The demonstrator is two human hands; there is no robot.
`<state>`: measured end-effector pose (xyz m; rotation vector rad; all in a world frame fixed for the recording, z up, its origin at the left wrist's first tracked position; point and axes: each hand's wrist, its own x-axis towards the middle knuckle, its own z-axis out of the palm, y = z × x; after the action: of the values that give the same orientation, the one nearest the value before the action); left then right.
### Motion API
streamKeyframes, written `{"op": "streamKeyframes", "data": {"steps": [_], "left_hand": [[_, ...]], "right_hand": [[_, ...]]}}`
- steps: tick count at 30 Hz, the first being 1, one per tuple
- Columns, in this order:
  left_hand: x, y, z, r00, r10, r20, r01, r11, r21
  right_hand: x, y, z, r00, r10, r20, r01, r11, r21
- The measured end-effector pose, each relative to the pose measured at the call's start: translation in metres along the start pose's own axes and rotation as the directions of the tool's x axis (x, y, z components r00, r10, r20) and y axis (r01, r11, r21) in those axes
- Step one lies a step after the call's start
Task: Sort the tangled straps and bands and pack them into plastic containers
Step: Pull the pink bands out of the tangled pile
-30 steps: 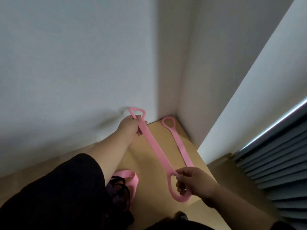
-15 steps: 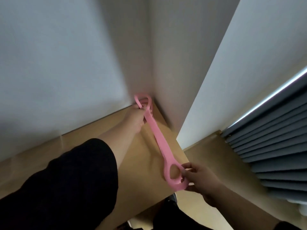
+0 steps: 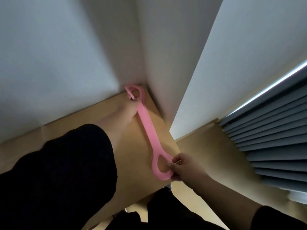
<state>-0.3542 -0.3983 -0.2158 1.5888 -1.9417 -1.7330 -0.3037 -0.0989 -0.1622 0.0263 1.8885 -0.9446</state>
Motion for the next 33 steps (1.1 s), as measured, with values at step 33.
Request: {"op": "streamKeyframes", "data": {"steps": [33], "left_hand": [[-0.049, 0.004, -0.064, 1.0, 0.013, -0.011, -0.011, 0.991, 0.133]], "right_hand": [[0.009, -0.027, -0.001, 0.961, -0.26, -0.098, 0.151, 0.785, -0.601]]}}
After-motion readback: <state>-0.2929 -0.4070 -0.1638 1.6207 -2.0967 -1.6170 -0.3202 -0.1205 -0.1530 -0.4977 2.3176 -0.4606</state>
